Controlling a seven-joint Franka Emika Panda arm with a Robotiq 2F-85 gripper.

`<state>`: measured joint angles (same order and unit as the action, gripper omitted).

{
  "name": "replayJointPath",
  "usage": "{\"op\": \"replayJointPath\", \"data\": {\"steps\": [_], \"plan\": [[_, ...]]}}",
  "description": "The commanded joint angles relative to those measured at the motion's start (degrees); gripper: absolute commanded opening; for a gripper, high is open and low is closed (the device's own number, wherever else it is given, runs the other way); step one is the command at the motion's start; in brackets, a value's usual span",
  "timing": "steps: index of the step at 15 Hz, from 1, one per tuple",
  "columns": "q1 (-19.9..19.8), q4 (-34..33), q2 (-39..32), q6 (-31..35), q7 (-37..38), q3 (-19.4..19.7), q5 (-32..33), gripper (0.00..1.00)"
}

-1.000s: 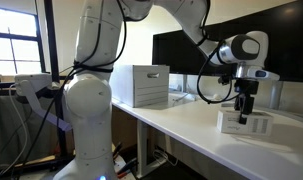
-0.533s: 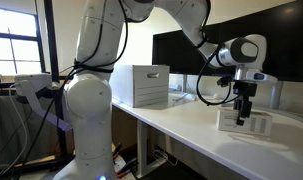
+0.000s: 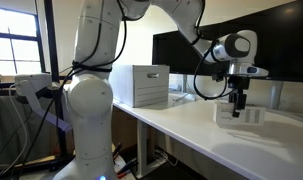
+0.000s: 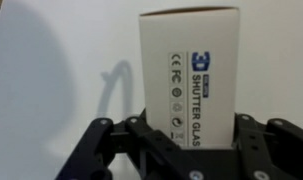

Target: Put the smaller box on the table in the bigger box

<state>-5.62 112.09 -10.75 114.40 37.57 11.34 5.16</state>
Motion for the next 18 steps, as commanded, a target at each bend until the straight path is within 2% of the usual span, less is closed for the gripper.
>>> {"op": "replayJointPath", "data": {"steps": [1, 10, 14, 18], "plan": [[0.6, 2.5, 5.16, -1.97, 1.29, -0.51, 1.98, 0.34], [0.4, 1.37, 16.28, -21.32, -1.83, -3.5, 6.64, 0.34], [0.62, 0.03, 20.66, -25.87, -4.16, -5.85, 6.37, 0.34], [1.15, -0.51, 24.2, -27.73, -7.1, -8.65, 5.74, 0.34]]}}
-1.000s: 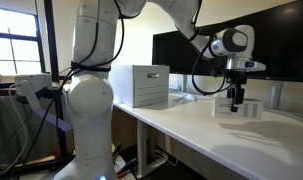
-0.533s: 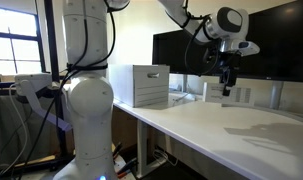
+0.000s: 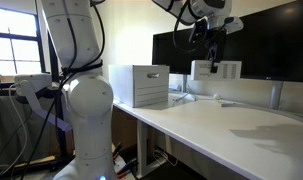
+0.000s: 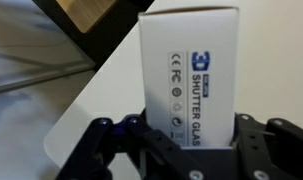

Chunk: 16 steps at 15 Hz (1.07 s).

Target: Put the smaller box on the table in the bigger box

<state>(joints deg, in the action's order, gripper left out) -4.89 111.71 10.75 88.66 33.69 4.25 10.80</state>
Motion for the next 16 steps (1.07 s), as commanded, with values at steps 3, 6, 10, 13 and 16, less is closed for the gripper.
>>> {"op": "replayJointPath", "data": {"steps": [3, 6, 10, 13, 16], "plan": [[1.36, -0.4, 4.11, -2.99, -5.75, -3.76, -0.73, 0.34], [2.19, -1.8, 4.45, -4.65, -9.71, -4.7, -0.57, 0.34], [1.84, -2.22, 4.1, -3.99, -9.17, -4.91, -0.22, 0.59], [1.72, -2.48, 4.11, -4.03, -9.97, -4.55, -0.22, 0.34], [1.57, -1.89, 4.42, -2.56, -11.45, -3.79, -1.12, 0.34]]}}
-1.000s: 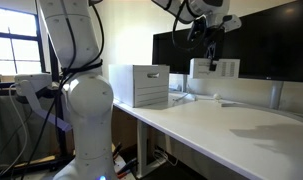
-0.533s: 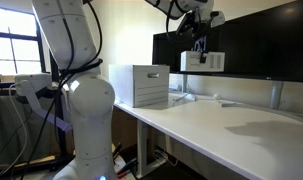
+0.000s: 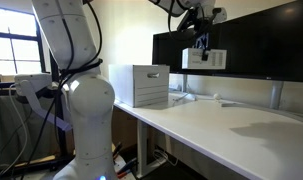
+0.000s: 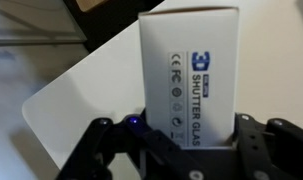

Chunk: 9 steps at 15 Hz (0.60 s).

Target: Put the smaller box on the table in the bigger box

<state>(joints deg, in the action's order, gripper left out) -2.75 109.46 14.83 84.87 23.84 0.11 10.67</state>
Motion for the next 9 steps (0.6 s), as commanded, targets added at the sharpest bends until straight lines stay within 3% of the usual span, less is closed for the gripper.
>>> {"op": "replayJointPath", "data": {"steps": [1, 5, 9], "plan": [[-0.31, -0.18, 0.04, 1.76, -2.7, 0.47, -1.55, 0.34], [0.58, -3.75, -2.08, 1.68, -9.77, 0.27, -0.77, 0.34], [1.83, -9.56, -5.7, 0.37, -21.97, 0.25, 0.1, 0.34]]}}
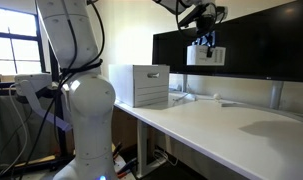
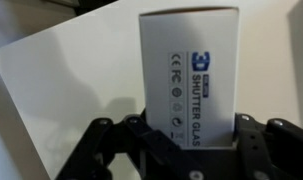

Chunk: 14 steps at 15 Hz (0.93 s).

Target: Put the smaller box on the table in the bigger box

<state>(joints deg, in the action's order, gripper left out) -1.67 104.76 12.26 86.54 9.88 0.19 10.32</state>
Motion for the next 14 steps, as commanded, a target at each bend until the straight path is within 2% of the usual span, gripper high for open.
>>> {"op": "replayJointPath", "data": {"steps": [1, 7, 14], "plan": [[1.09, -6.64, -4.23, -1.54, -10.88, 0.08, 0.69, 0.34], [3.13, -13.32, -8.76, -1.25, -26.15, -1.04, 1.8, 0.34], [5.35, -14.06, -6.68, -2.22, -44.0, -2.59, 3.06, 0.34]]}}
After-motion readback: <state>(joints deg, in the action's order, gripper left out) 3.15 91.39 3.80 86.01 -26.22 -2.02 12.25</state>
